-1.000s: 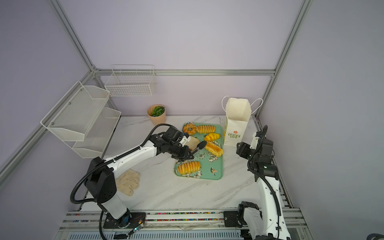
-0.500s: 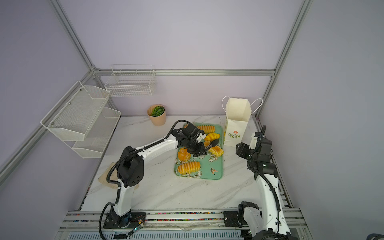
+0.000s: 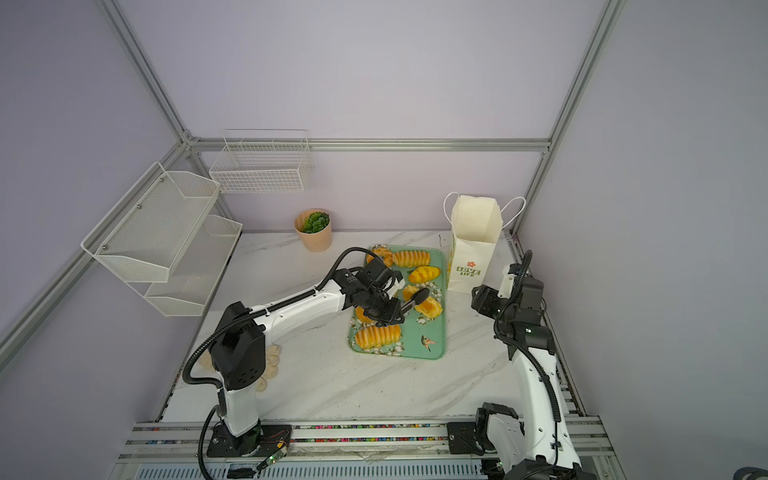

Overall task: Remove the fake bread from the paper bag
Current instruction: 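Open the left tongs to release the pastry on the tray and lift away, then move the left tongs off the tray and set them on the table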

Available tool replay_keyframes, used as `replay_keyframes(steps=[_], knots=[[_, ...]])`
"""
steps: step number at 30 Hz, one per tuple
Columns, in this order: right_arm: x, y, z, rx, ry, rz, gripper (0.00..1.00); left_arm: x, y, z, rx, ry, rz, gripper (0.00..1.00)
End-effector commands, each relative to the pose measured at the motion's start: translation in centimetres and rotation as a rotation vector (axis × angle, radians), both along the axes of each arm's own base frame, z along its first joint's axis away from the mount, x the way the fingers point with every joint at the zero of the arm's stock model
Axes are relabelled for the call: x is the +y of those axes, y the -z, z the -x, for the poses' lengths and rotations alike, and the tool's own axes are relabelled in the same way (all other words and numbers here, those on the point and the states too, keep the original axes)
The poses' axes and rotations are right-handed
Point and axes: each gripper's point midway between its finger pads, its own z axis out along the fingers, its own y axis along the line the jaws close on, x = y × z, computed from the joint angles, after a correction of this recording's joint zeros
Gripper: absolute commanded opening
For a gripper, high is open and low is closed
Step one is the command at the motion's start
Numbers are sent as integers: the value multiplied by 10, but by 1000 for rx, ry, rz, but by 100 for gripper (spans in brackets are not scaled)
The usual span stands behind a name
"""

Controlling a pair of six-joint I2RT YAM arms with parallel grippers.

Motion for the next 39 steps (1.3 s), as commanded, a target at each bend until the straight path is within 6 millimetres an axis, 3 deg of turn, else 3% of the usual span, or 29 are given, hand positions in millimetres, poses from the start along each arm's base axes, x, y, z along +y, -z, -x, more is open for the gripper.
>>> replay_keyframes(steps=[1,8,17,27,32,35,39], knots=[[4,-1,0,-15,-16,-4,69,17,18,16,33,-27,-42,3],[5,-9,5,-25,-20,2,69,34,19,44,36,-54,-44,3],[7,-5,2,-11,-28,-13,69,53,15,72,32,-79,-48,3],[4,-7,-8,-31,-8,-28,69,48,-59,68,-97,-65,97,3],[0,-5,-16,-42,13,-35,69,54,-78,66,-138,-64,110,3],[-7,-5,-19,-73,54,-21,69,73,-93,55,-190,-105,101,3],[-19,-2,-24,-122,127,-13,69,118,-96,21,-258,-221,31,3]])
